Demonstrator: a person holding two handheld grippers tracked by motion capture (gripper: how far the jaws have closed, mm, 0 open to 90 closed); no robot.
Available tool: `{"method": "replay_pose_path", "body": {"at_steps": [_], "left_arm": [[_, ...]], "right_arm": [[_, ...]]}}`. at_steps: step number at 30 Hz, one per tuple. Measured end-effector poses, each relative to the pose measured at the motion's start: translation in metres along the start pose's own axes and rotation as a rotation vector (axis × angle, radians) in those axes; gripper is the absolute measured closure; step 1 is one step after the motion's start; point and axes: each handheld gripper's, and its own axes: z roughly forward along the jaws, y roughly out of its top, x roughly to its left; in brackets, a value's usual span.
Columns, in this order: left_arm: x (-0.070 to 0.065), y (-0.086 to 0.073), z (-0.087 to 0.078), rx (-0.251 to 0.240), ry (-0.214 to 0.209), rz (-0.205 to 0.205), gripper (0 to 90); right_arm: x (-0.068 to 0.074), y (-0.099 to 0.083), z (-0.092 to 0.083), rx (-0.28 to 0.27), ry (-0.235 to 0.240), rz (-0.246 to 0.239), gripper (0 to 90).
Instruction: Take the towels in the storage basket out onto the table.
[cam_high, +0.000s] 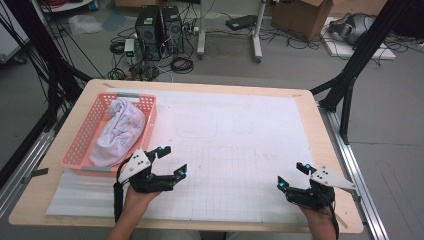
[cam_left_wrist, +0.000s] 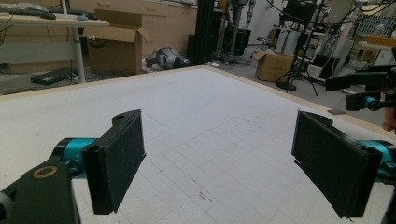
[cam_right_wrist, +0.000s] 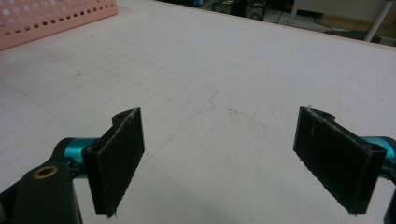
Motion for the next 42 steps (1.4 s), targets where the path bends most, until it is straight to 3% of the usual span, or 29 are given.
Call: {"method": "replay_pose_path", "body": {"at_steps": [12,17,21,26,33,37,42], "left_arm": [[0.015,0.029,-0.010,0.006,0.011,-0.033,15.7],[0.025,0.047,-0.014,0.006,0.038,0.009,15.7],[0.040,0.059,-0.020,0.007,0.070,0.024,15.8],[0.068,0.066,-0.027,0.038,0.120,0.010,16.0],[0.096,0.075,-0.039,0.066,0.183,0.004,15.9],[0.113,0.079,-0.043,0.111,0.237,0.001,15.8],[0.137,0.076,-0.044,0.217,0.327,-0.009,15.8]], "right_arm": [[0.001,0.001,-0.001,-0.004,0.005,-0.005,15.0],[0.001,0.001,0.000,-0.003,0.006,-0.001,15.0],[0.000,0.002,0.000,-0.007,0.008,0.008,15.0],[0.000,0.002,0.001,-0.007,0.011,0.004,15.0],[0.001,0.002,0.001,0.003,0.011,0.012,15.0],[0.001,0.001,0.002,0.008,0.011,0.012,15.0],[0.000,0.001,0.003,0.006,0.011,0.006,15.0]]}}
